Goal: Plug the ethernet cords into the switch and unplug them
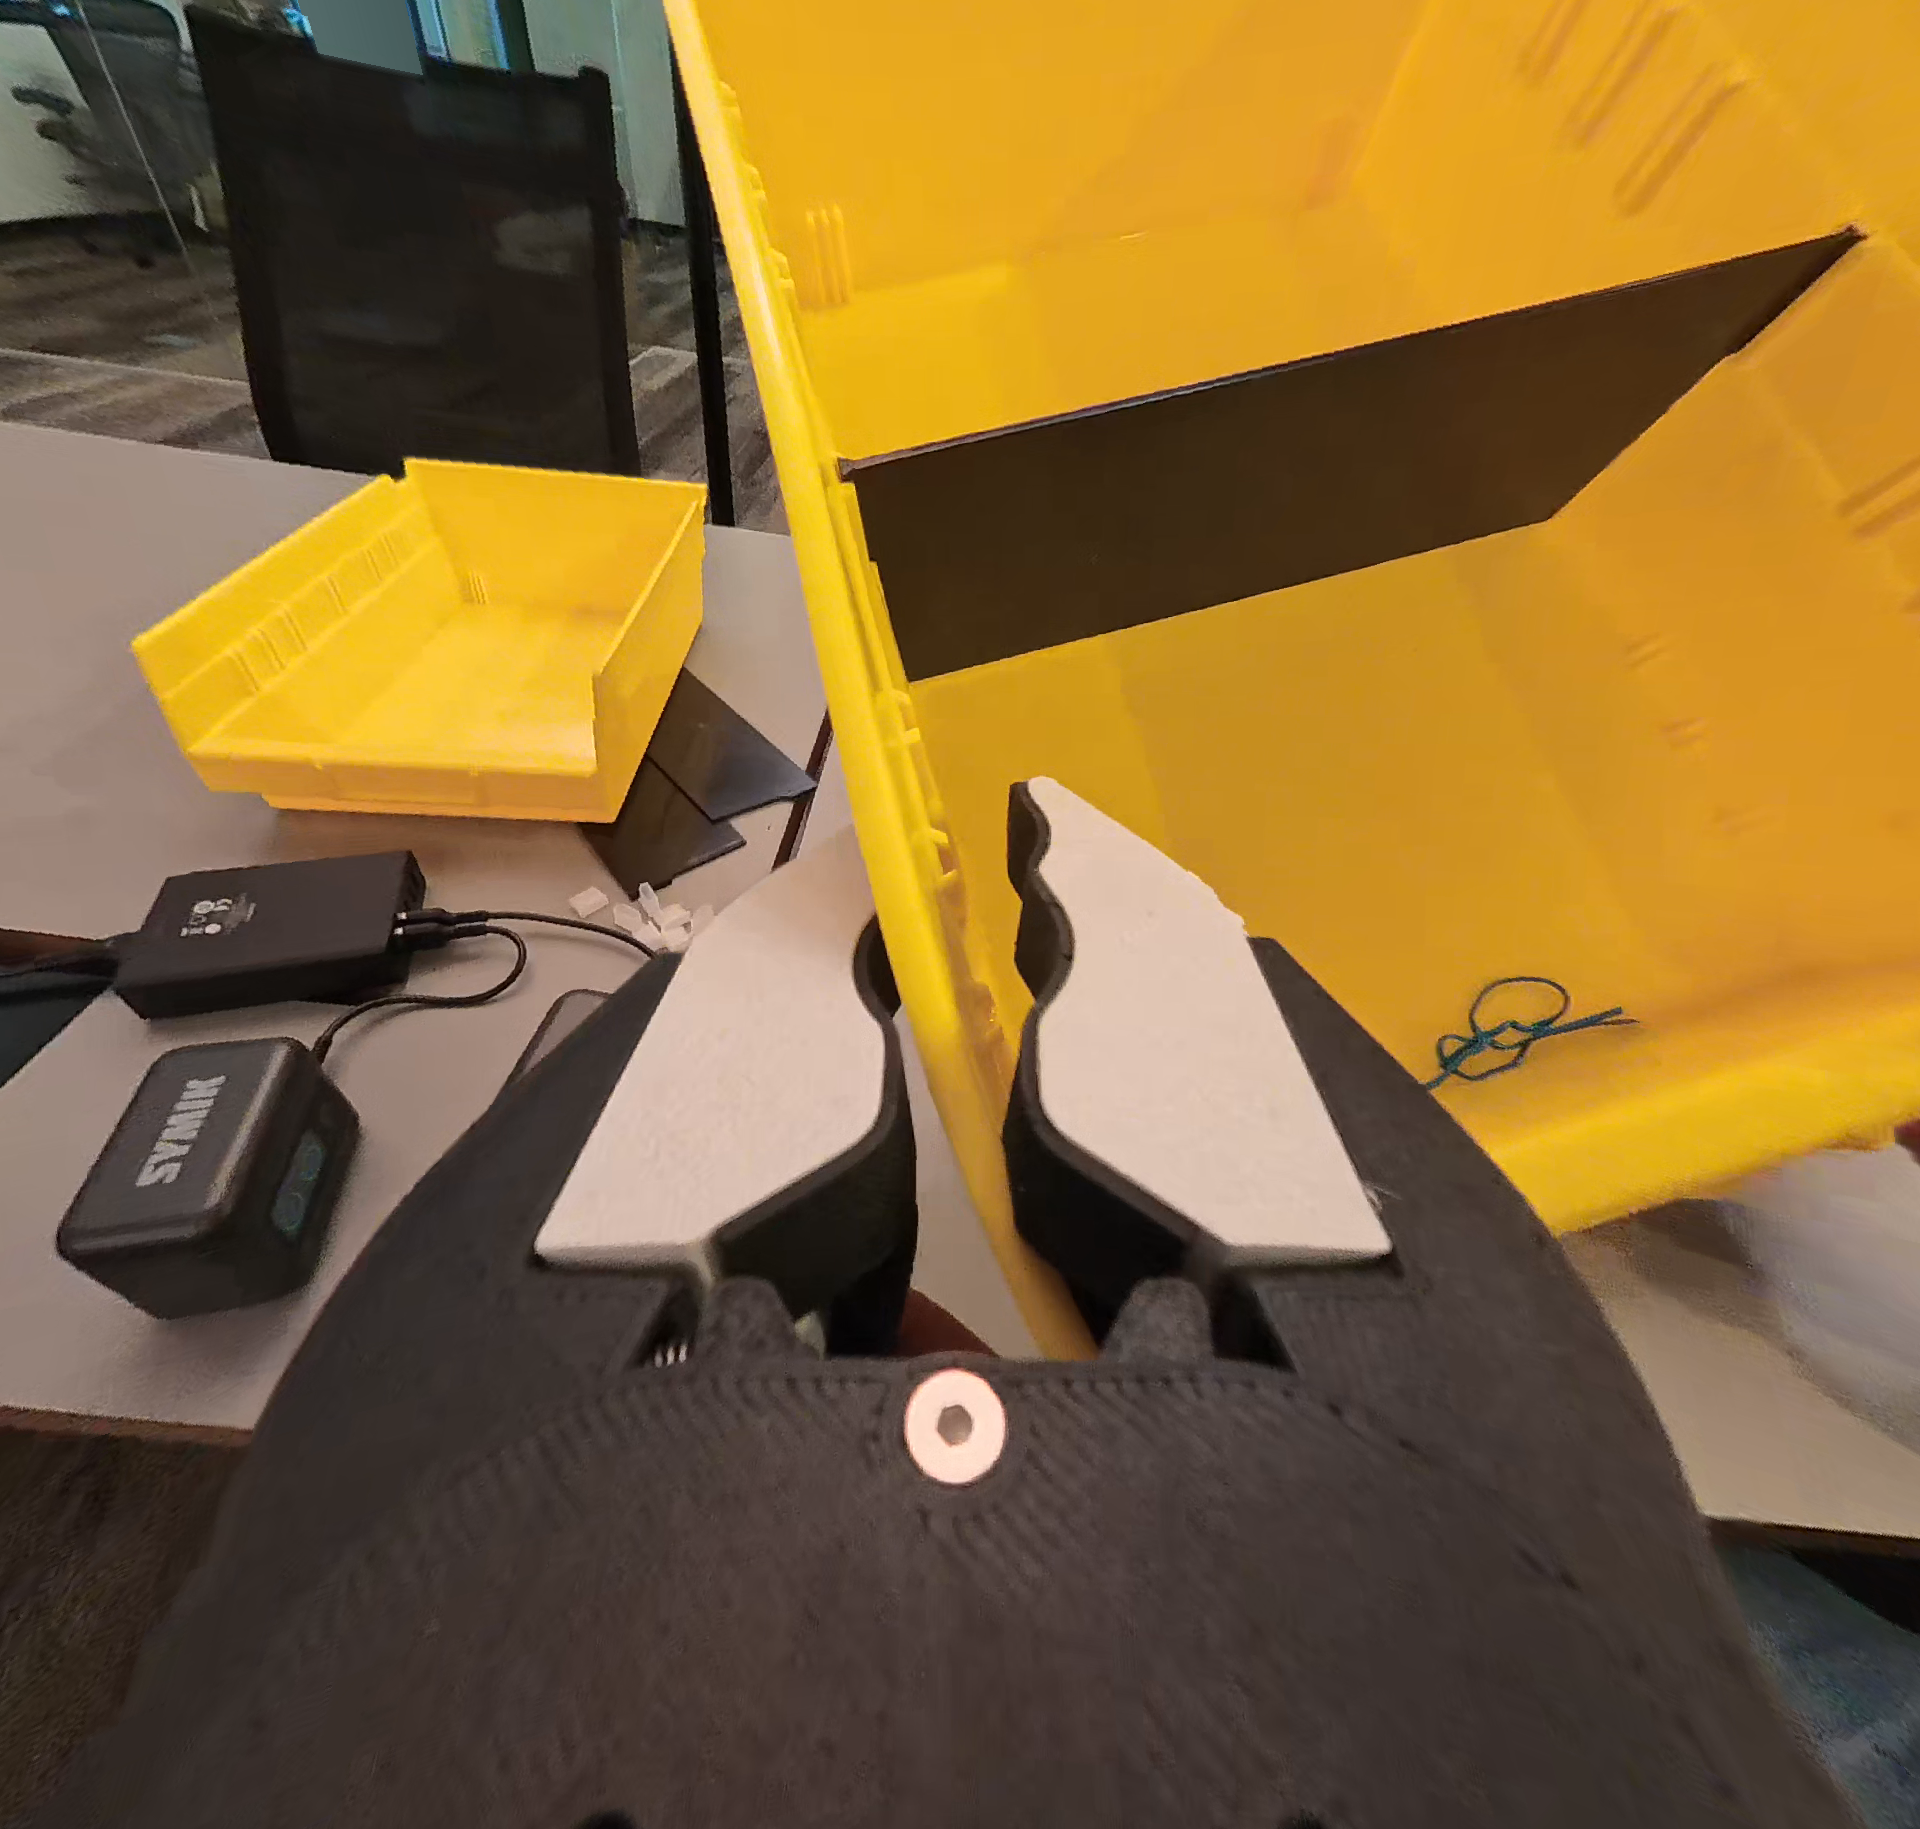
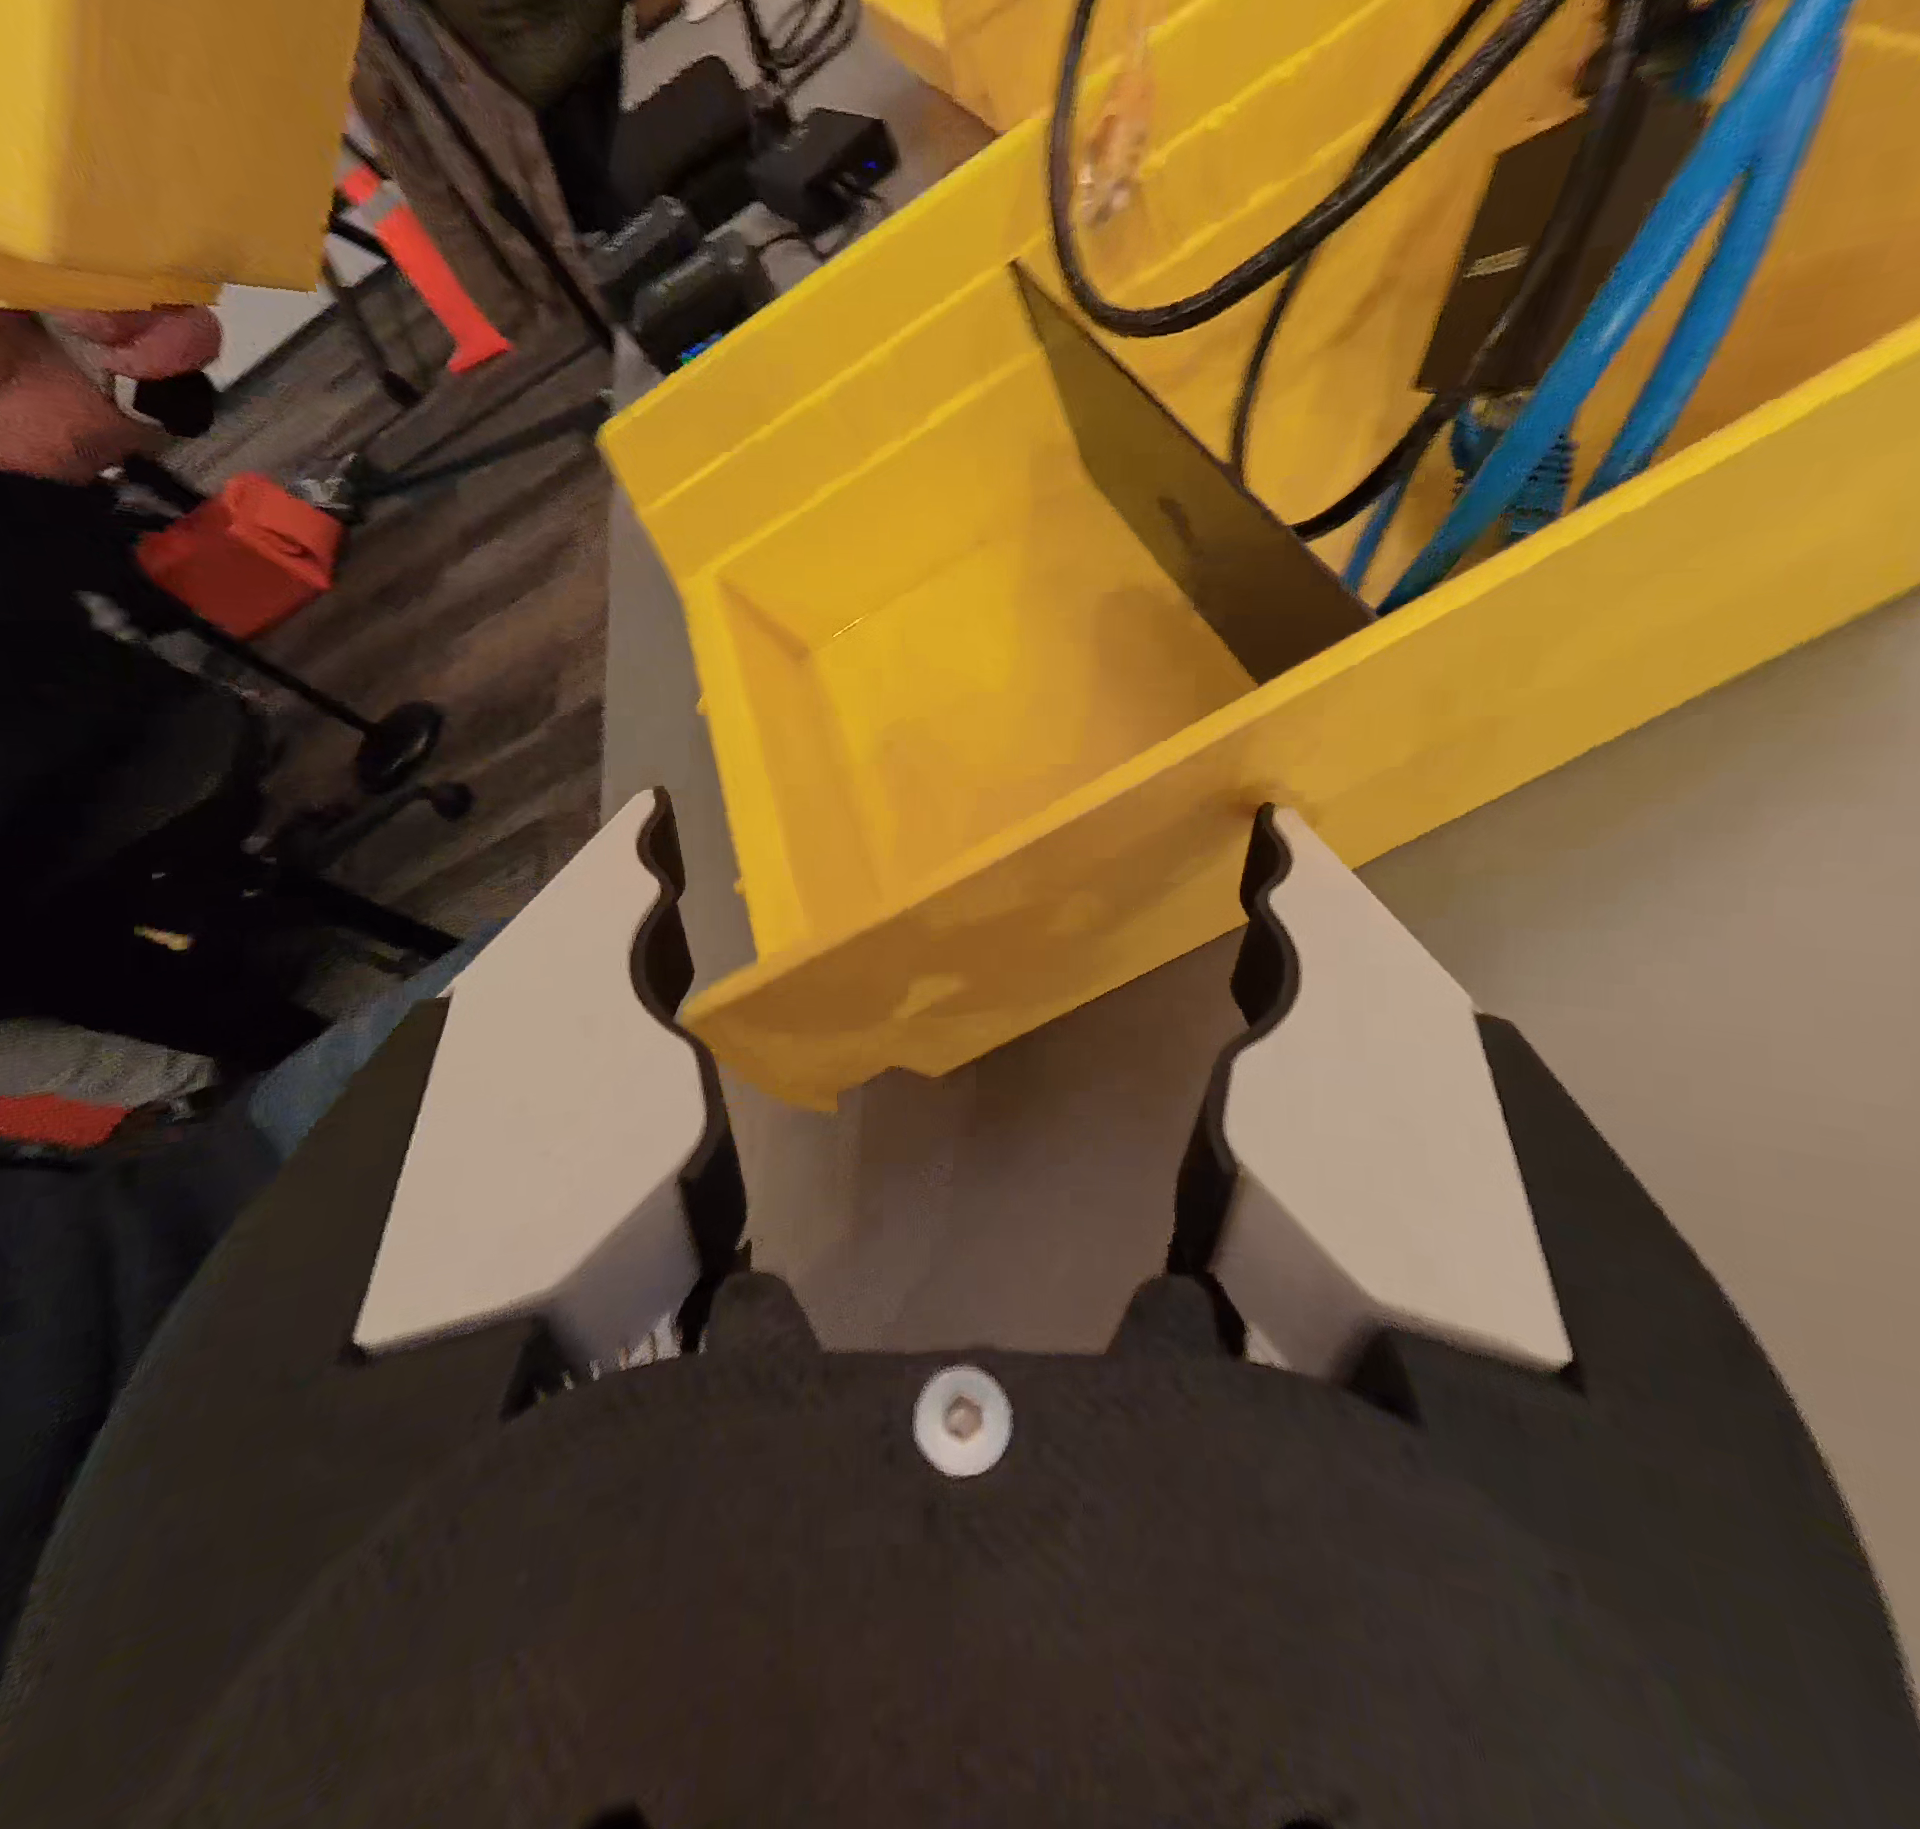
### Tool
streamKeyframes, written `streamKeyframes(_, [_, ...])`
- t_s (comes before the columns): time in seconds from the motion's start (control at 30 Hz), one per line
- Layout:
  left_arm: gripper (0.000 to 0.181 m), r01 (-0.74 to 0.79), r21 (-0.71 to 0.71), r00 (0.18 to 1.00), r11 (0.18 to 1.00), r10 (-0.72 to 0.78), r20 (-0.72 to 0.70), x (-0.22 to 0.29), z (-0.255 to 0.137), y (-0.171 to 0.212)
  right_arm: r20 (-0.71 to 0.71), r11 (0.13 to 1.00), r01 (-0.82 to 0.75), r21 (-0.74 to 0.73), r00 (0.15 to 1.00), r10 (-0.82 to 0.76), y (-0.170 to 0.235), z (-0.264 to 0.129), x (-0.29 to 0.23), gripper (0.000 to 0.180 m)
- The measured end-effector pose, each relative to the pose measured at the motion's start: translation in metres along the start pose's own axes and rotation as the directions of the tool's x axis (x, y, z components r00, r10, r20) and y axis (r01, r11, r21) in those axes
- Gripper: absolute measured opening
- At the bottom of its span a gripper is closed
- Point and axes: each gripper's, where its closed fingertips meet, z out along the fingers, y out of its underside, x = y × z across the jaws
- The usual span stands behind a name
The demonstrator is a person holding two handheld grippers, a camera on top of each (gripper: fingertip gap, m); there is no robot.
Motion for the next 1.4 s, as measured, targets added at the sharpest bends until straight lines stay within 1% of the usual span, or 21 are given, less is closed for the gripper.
streamKeyframes(0.07, [0.016,-0.01,-0.008,1.0,1.0,0.01,-0.002,0.008,-0.005,-0.006,0.069,1.0,-0.011,-0.002,0.998,0.011,-0.005,0.016,-0.01,0.107])
streamKeyframes(0.1, [0.016,-0.018,-0.017,1.0,1.0,0.018,-0.004,0.014,-0.007,-0.007,0.091,1.0,-0.023,0.004,0.996,0.022,-0.007,0.018,-0.012,0.109])
streamKeyframes(0.17, [0.017,-0.038,-0.033,0.999,0.999,0.037,-0.013,0.028,-0.007,-0.007,0.099,0.998,-0.035,0.043,0.995,0.031,-0.015,0.007,-0.011,0.11])
streamKeyframes(0.23, [0.017,-0.065,-0.054,0.997,0.996,0.063,-0.042,0.049,-0.001,-0.003,0.085,0.997,-0.007,0.081,0.996,0.0,-0.021,-0.017,-0.011,0.109])
streamKeyframes(0.33, [0.017,-0.1,-0.099,0.988,0.99,0.087,-0.124,0.096,0.021,0.009,0.042,0.989,0.068,0.133,0.996,-0.075,-0.021,-0.069,-0.014,0.11])
streamKeyframes(0.43, [0.017,-0.149,-0.136,0.965,0.979,0.114,-0.237,0.16,0.055,0.023,0.013,0.974,0.136,0.18,0.99,-0.14,-0.008,-0.127,-0.028,0.11])
streamKeyframes(0.53, [0.017,-0.191,-0.179,0.931,0.965,0.121,-0.346,0.232,0.092,0.043,-0.042,0.953,0.16,0.259,0.987,-0.155,0.005,-0.185,-0.041,0.116])
streamKeyframes(0.57, [0.018,-0.21,-0.19,0.918,0.959,0.127,-0.375,0.257,0.103,0.051,-0.072,0.942,0.162,0.294,0.987,-0.147,0.008,-0.203,-0.045,0.115])
streamKeyframes(0.63, [0.018,-0.273,-0.202,0.883,0.941,0.161,-0.442,0.306,0.122,0.069,-0.13,0.93,0.16,0.33,0.984,-0.123,0.024,-0.229,-0.049,0.106])
streamKeyframes(0.73, [0.018,-0.343,-0.234,0.825,0.909,0.173,-0.538,0.374,0.142,0.102,-0.232,0.944,0.118,0.309,0.972,-0.045,0.056,-0.245,-0.039,0.105])
streamKeyframes(0.77, [0.018,-0.352,-0.242,0.813,0.904,0.168,-0.557,0.393,0.148,0.112,-0.27,0.947,0.094,0.306,0.963,-0.008,0.066,-0.25,-0.031,0.101])
streamKeyframes(0.8, [0.019,-0.358,-0.252,0.805,0.899,0.161,-0.572,0.41,0.153,0.123,-0.295,0.948,0.068,0.312,0.955,0.029,0.075,-0.256,-0.025,0.102])
streamKeyframes(0.83, [0.019,-0.372,-0.262,0.797,0.89,0.161,-0.583,0.426,0.158,0.134,-0.32,0.947,0.036,0.321,0.945,0.073,0.083,-0.262,-0.018,0.109])
streamKeyframes(0.87, [0.019,-0.372,-0.276,0.792,0.886,0.147,-0.592,0.439,0.161,0.145,-0.357,0.947,0.012,0.321,0.928,0.109,0.092,-0.269,-0.01,0.109])
streamKeyframes(0.93, [0.02,-0.378,-0.3,0.78,0.876,0.126,-0.613,0.465,0.165,0.165,-0.469,0.96,0.008,0.279,0.874,0.129,0.113,-0.286,0.012,0.094])
streamKeyframes(1.0, [0.022,-0.377,-0.317,0.773,0.87,0.106,-0.626,0.487,0.166,0.18,-0.526,0.968,-0.027,0.25,0.836,0.159,0.132,-0.3,0.031,0.089])
streamKeyframes(1.07, [0.025,-0.382,-0.341,0.771,0.859,0.093,-0.63,0.503,0.165,0.196,-0.589,0.979,-0.035,0.199,0.794,0.148,0.15,-0.311,0.047,0.082])
streamKeyframes(1.13, [0.028,-0.368,-0.367,0.77,0.854,0.059,-0.635,0.513,0.164,0.205,-0.603,0.982,-0.058,0.182,0.782,0.158,0.16,-0.318,0.055,0.079])
streamKeyframes(1.23, [0.041,-0.366,-0.389,0.764,0.845,0.034,-0.644,0.525,0.154,0.208,-0.662,0.99,-0.052,0.128,0.739,0.124,0.173,-0.33,0.066,0.059])
streamKeyframes(1.3, [0.051,-0.367,-0.406,0.752,0.837,0.011,-0.659,0.533,0.144,0.212,-0.691,0.993,-0.044,0.112,0.715,0.109,0.177,-0.338,0.072,0.052])
streamKeyframes(1.4, [0.07,-0.39,-0.42,0.705,0.82,-0.028,-0.709,0.547,0.125,0.215,-0.745,0.996,-0.037,0.086,0.661,0.089,0.179,-0.353,0.084,0.038])
